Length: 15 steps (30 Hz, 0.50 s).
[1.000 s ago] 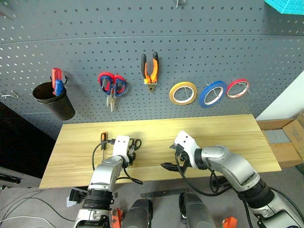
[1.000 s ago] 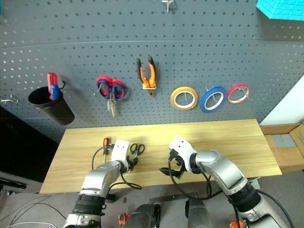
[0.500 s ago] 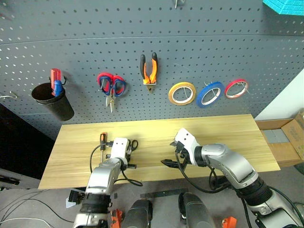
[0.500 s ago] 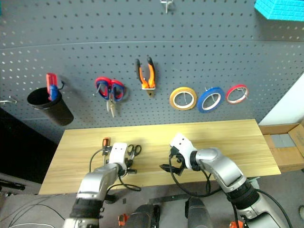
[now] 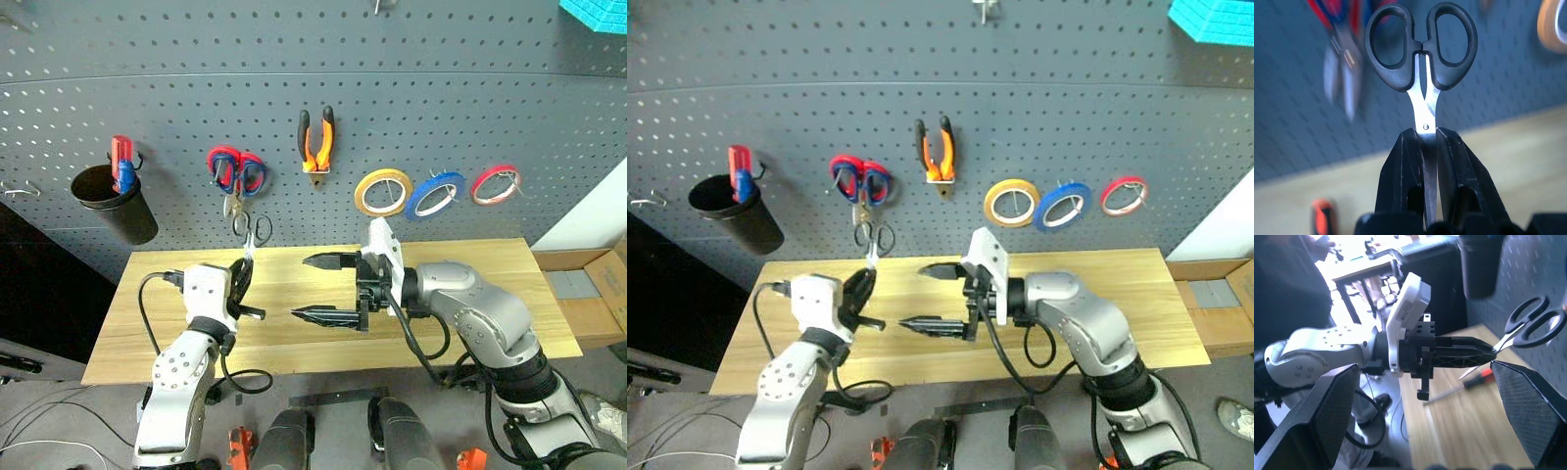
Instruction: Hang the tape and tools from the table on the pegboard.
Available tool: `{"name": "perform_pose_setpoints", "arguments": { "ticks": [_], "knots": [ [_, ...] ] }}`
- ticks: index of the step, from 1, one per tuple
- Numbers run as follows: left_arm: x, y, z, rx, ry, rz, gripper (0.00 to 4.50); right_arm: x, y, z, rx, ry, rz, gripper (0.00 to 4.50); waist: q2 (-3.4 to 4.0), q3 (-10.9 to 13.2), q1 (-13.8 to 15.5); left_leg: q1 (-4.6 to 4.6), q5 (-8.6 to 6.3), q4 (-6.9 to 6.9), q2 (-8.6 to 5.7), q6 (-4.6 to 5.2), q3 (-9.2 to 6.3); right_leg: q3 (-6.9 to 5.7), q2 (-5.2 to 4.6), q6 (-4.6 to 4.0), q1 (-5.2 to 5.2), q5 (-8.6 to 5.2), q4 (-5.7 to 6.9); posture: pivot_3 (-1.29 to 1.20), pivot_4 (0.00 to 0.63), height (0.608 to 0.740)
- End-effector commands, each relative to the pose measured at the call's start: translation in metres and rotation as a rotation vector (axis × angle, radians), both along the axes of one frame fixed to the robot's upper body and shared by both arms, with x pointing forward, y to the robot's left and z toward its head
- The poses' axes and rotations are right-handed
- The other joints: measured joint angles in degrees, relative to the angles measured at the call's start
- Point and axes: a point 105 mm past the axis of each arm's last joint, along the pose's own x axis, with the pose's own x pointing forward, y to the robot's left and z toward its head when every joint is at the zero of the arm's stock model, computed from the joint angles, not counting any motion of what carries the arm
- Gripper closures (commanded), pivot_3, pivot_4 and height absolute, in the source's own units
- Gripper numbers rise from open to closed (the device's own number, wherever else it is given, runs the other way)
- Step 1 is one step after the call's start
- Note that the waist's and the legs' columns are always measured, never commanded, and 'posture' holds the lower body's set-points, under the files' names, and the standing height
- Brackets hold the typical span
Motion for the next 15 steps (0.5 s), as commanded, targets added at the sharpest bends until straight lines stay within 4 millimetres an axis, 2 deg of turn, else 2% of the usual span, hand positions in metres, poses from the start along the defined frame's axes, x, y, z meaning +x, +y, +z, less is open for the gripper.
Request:
{"name": "perform_pose_setpoints", "arguments": {
  "ticks": [1, 8, 15],
  "knots": [
    [0.004, 0.003, 0.041, 0.020, -0.173, 0.033, 4.40, -0.002, 0.006, 0.026, 0.131, -0.057, 0.038, 0.00, -0.01, 0.0, 0.5, -0.02, 0.00, 0.00, 0.01, 0.00, -0.02, 0.00, 0.07, -0.13, -0.01, 0.08, -0.01, 0.01, 0.188, 0.740],
    [0.004, 0.009, 0.063, 0.006, -0.256, 0.055, 4.40, 0.033, 0.017, 0.044, 0.210, -0.141, -0.139, 0.00, -0.01, 0.0, 0.9, 0.02, -0.01, -0.01, 0.03, -0.02, 0.01, 0.01, 0.35, -0.19, -0.07, 0.13, 0.00, 0.02, 0.187, 0.740],
    [-0.002, 0.002, 0.056, 0.024, -0.242, 0.026, 4.40, 0.046, 0.018, 0.046, 0.220, -0.172, -0.191, 0.00, -0.01, 0.0, 0.9, 0.01, -0.01, -0.04, 0.01, -0.05, 0.01, 0.04, 0.36, -0.21, -0.08, 0.14, 0.01, 0.03, 0.180, 0.740]
  ]
}}
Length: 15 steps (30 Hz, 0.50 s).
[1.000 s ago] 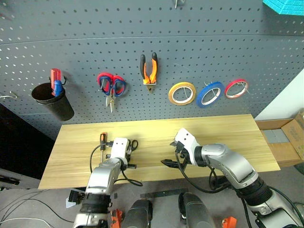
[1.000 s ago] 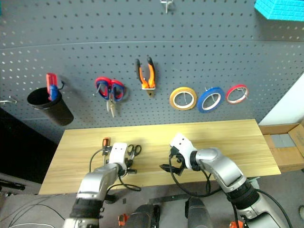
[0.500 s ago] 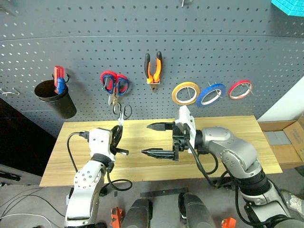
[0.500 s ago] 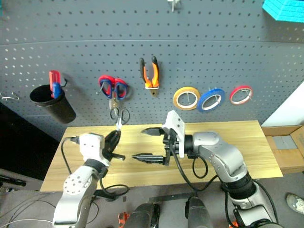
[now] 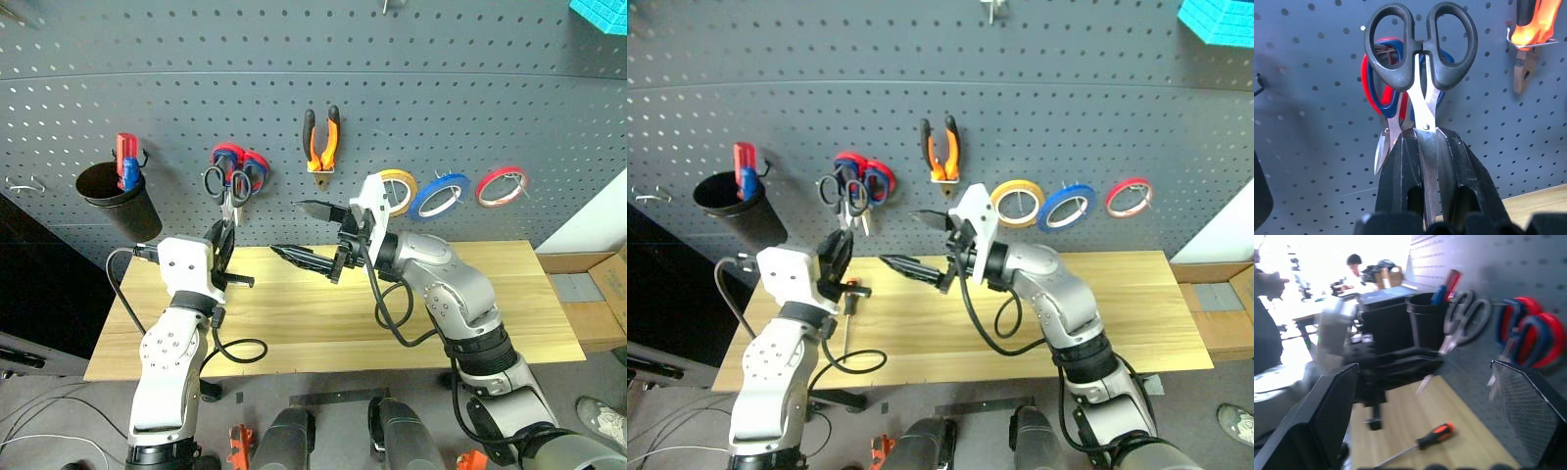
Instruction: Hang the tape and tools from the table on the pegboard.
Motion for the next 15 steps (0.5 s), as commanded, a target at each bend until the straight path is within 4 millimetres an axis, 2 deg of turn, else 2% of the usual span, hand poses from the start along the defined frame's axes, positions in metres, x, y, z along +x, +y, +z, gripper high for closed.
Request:
{"name": "perform_pose_setpoints", "arguments": {
  "ticks": [1, 7, 9, 12, 15],
  "knots": [
    [-0.010, -0.008, 0.010, 0.016, -0.052, -0.031, 4.40, -0.001, -0.001, 0.016, 0.037, -0.069, 0.001, 0.00, 0.01, 0.0, 0.0, 0.00, 0.00, 0.00, 0.00, 0.00, 0.00, 0.01, 0.00, 0.00, 0.00, 0.00, 0.00, 0.03, 0.180, 0.740],
    [-0.022, -0.022, 0.007, 0.008, -0.042, -0.099, 4.40, -0.010, -0.002, 0.020, 0.056, -0.070, 0.070, 0.00, 0.01, 0.0, 0.0, 0.00, -0.01, -0.01, 0.02, 0.00, -0.03, 0.00, 0.00, 0.00, 0.00, 0.00, 0.00, 0.03, 0.179, 0.740],
    [-0.021, -0.018, 0.014, 0.003, -0.059, -0.089, 4.40, -0.020, -0.002, 0.025, 0.078, -0.068, 0.129, 0.00, 0.00, 0.0, 0.0, 0.00, -0.01, -0.01, 0.02, 0.01, -0.02, 0.00, 0.00, 0.00, 0.01, 0.00, 0.01, 0.03, 0.178, 0.740],
    [-0.019, -0.012, 0.028, 0.005, -0.098, -0.075, 4.40, -0.019, -0.001, 0.028, 0.090, -0.070, 0.129, 0.00, -0.01, -0.1, 0.0, 0.02, 0.00, 0.00, 0.04, 0.01, -0.03, -0.02, 0.02, 0.00, 0.01, 0.00, 0.02, 0.04, 0.172, 0.740],
    [-0.018, -0.009, 0.030, 0.010, -0.103, -0.067, 4.40, -0.019, 0.001, 0.028, 0.089, -0.071, 0.129, 0.00, -0.01, -0.1, 0.0, 0.04, 0.00, 0.00, 0.05, 0.00, 0.00, -0.01, 0.07, -0.01, 0.02, 0.00, 0.03, 0.04, 0.168, 0.740]
  ]
}}
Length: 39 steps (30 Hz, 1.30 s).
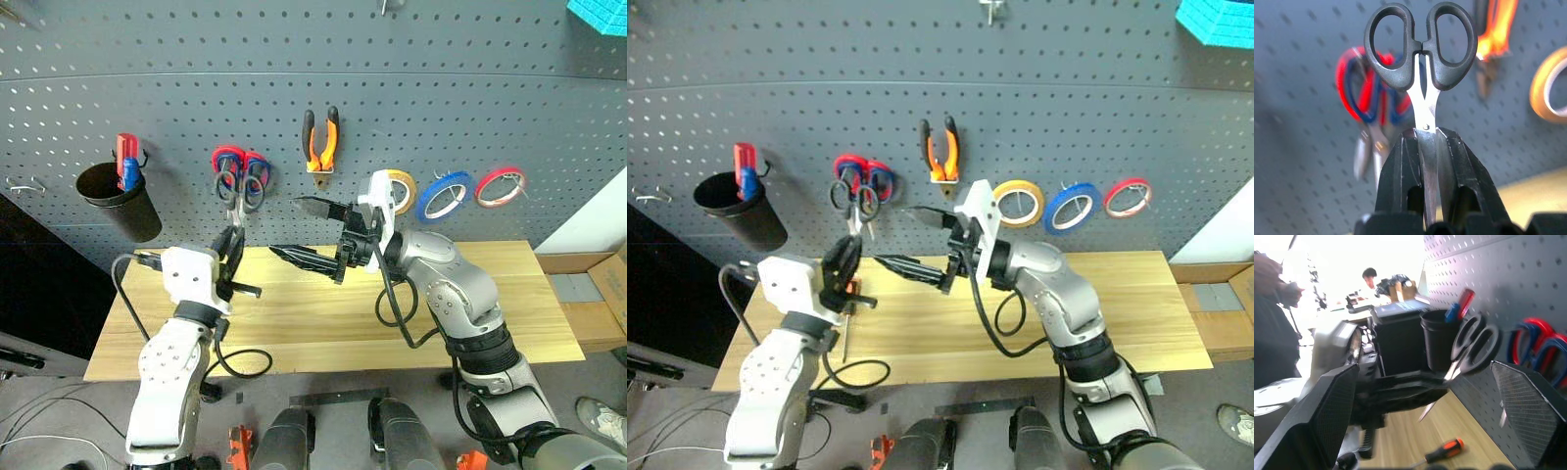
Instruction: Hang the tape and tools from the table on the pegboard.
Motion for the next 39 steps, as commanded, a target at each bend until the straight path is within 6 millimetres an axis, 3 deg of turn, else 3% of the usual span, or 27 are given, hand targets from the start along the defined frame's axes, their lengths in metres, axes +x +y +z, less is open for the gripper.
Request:
{"name": "perform_pose_setpoints", "arguments": {
  "ticks": [1, 9, 15, 24, 30, 39],
  "knots": [
    [-0.006, 0.005, 0.015, 0.003, -0.053, 0.013, 4.40, -0.005, 0.002, 0.016, 0.031, -0.057, 0.025, 0.00, -0.01, 0.0, 0.0, 0.00, 0.00, 0.00, -0.01, 0.00, 0.00, 0.01, 0.00, 0.00, 0.00, 0.00, 0.00, 0.05, 0.165, 0.740],
    [0.002, 0.018, 0.005, 0.013, -0.015, 0.088, 4.40, -0.001, 0.005, 0.015, 0.023, -0.070, 0.003, 0.00, -0.03, -0.1, 0.1, -0.01, 0.00, 0.00, -0.03, -0.02, -0.01, 0.01, 0.01, -0.02, -0.01, 0.02, 0.00, 0.05, 0.157, 0.740],
    [0.029, 0.022, -0.013, 0.031, 0.031, 0.071, 4.40, 0.015, 0.009, 0.014, 0.012, -0.101, -0.087, 0.00, -0.08, -0.2, 0.1, 0.06, 0.04, 0.01, -0.04, -0.07, 0.02, 0.01, 0.05, -0.06, 0.00, 0.05, 0.08, 0.05, 0.153, 0.740],
    [0.058, 0.018, -0.015, 0.032, 0.022, 0.031, 4.40, 0.018, 0.008, 0.016, 0.022, -0.113, -0.108, 0.00, -0.17, -0.4, 0.1, 0.03, 0.09, 0.01, -0.07, -0.16, 0.00, -0.01, 0.03, -0.14, -0.04, 0.13, 0.12, 0.03, 0.140, 0.740],
    [0.047, 0.007, -0.011, 0.003, -0.011, -0.054, 4.40, 0.017, 0.006, 0.014, 0.012, -0.112, -0.106, 0.00, -0.22, -0.4, -0.1, 0.03, 0.10, 0.01, -0.07, -0.18, 0.02, 0.02, 0.02, -0.15, -0.06, 0.17, 0.12, 0.02, 0.138, 0.740],
    [0.019, 0.022, -0.031, 0.024, 0.076, -0.035, 4.40, 0.010, 0.007, 0.009, -0.005, -0.107, -0.059, 0.00, -0.17, -0.9, -0.1, 0.06, 0.04, 0.00, 0.00, -0.09, 0.05, 0.05, 0.04, -0.19, -0.05, 0.19, 0.15, 0.03, 0.139, 0.740]
  ]
}}
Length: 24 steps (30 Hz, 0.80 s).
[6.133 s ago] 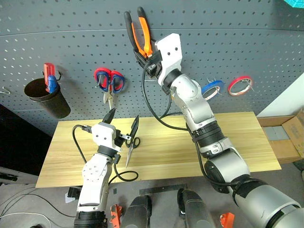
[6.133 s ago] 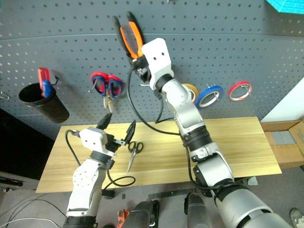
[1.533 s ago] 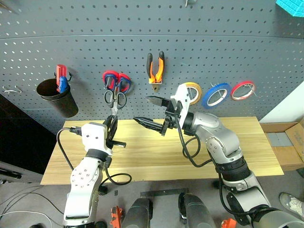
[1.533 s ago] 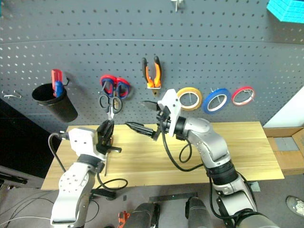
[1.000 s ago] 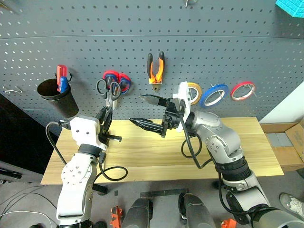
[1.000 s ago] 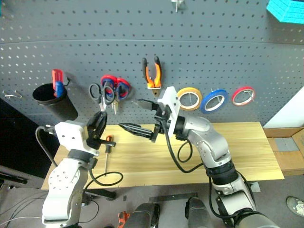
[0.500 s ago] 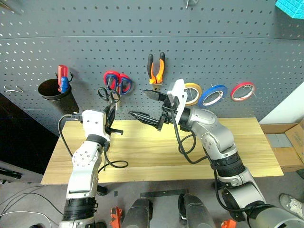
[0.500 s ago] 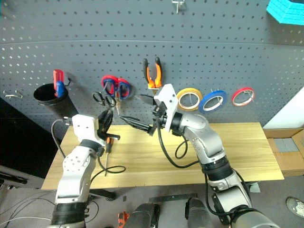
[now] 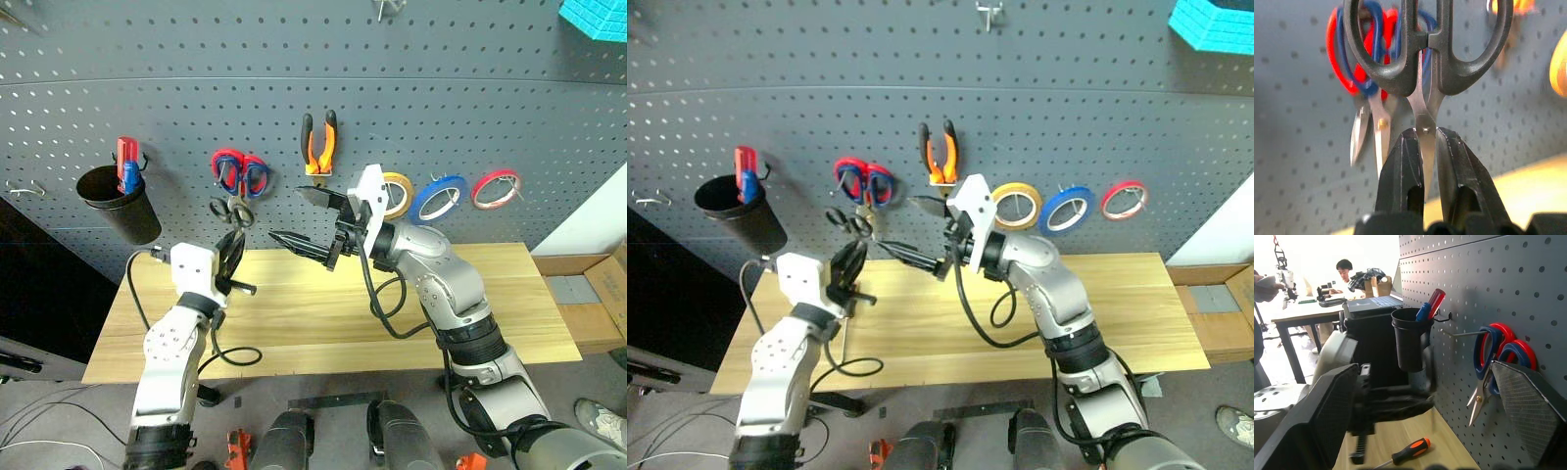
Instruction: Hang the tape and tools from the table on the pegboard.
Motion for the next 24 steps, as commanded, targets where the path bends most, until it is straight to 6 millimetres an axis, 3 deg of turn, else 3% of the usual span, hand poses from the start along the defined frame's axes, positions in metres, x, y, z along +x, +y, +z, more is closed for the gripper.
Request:
{"name": "perform_pose_setpoints", "arguments": {
  "ticks": [1, 11, 24],
  "knots": [
    [-0.005, 0.002, 0.021, -0.001, -0.074, 0.007, 4.40, -0.011, 0.004, 0.013, 0.023, -0.051, 0.044, 0.00, -0.03, -0.1, 0.1, 0.00, 0.00, 0.01, -0.01, 0.00, 0.00, -0.01, 0.01, 0.00, 0.01, 0.00, 0.00, 0.03, 0.139, 0.740],
    [0.006, -0.006, 0.041, -0.013, -0.067, 0.006, 4.40, -0.013, 0.006, 0.020, 0.020, -0.085, 0.055, 0.00, -0.05, -0.3, 0.1, 0.03, 0.01, 0.05, -0.05, -0.01, 0.01, 0.01, 0.01, 0.01, 0.04, 0.01, 0.03, 0.03, 0.142, 0.740],
    [0.008, -0.006, 0.051, -0.014, -0.037, 0.027, 4.40, -0.003, 0.007, 0.008, -0.062, -0.082, -0.001, 0.00, -0.06, -0.4, 0.1, 0.08, 0.02, 0.05, -0.06, -0.03, 0.01, 0.03, 0.01, 0.01, 0.03, 0.01, 0.14, 0.03, 0.142, 0.740]
  ]
}}
